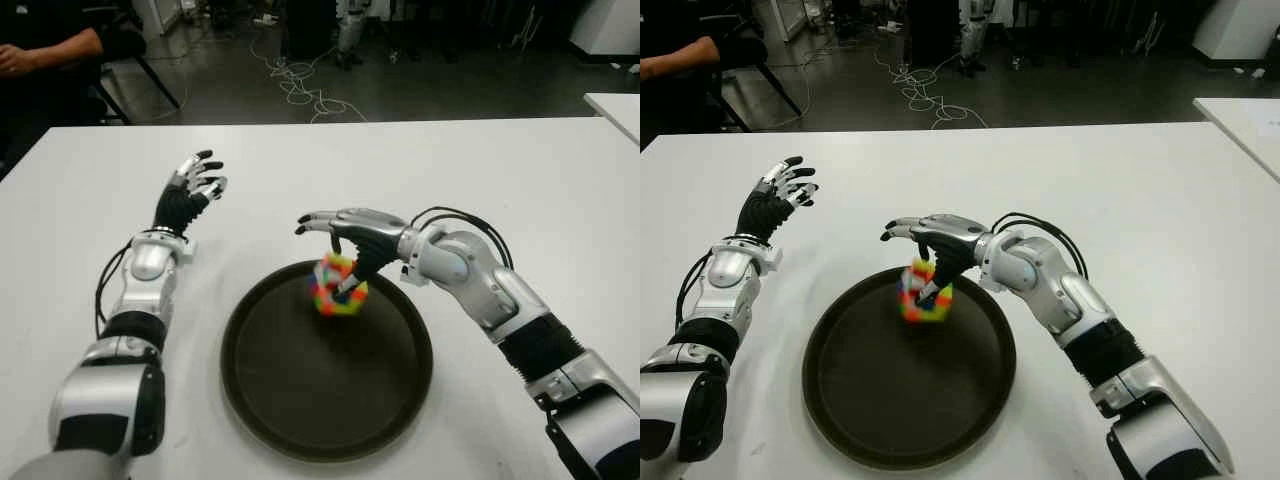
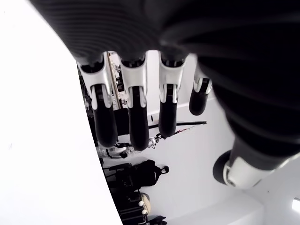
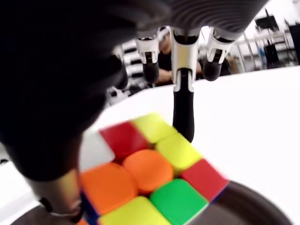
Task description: Pick up the Rubik's Cube and put it in the plate
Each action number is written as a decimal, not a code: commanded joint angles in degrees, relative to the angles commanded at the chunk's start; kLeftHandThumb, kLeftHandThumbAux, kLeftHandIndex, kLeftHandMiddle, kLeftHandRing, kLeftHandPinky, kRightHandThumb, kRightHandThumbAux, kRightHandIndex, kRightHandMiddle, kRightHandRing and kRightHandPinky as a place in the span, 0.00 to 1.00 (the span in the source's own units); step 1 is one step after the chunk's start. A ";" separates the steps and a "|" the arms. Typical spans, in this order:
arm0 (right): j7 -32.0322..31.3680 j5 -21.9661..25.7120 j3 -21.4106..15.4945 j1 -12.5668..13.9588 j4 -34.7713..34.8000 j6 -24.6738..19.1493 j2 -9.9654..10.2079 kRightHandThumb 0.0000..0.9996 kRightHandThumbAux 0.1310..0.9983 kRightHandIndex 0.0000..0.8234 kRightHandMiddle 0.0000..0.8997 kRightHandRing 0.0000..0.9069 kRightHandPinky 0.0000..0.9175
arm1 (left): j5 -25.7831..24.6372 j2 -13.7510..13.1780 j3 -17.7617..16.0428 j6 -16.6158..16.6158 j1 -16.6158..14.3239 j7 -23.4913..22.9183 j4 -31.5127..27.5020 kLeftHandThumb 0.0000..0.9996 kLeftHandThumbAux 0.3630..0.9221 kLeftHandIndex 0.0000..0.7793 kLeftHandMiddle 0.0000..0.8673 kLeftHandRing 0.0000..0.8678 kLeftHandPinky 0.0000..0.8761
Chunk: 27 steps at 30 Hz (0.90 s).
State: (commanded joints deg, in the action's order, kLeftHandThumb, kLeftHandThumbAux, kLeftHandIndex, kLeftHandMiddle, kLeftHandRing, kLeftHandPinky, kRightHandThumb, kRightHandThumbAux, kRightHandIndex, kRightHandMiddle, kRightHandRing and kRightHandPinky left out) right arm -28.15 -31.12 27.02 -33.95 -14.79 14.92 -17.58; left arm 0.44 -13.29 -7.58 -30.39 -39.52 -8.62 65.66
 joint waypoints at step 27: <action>0.93 -1.31 -0.15 -0.49 0.00 -0.97 -0.09 0.00 0.65 0.00 0.00 0.00 0.00 | -0.17 -0.11 -0.27 0.16 -0.03 -0.39 0.10 0.19 0.44 0.17 0.26 0.31 0.37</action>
State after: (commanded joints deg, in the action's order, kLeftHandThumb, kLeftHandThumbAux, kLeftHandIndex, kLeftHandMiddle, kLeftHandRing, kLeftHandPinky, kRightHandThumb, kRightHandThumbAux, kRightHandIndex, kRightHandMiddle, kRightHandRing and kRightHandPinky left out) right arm -27.22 -32.44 26.87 -34.44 -14.79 13.95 -17.67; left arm 0.27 -13.40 -7.86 -30.22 -39.55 -9.01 65.77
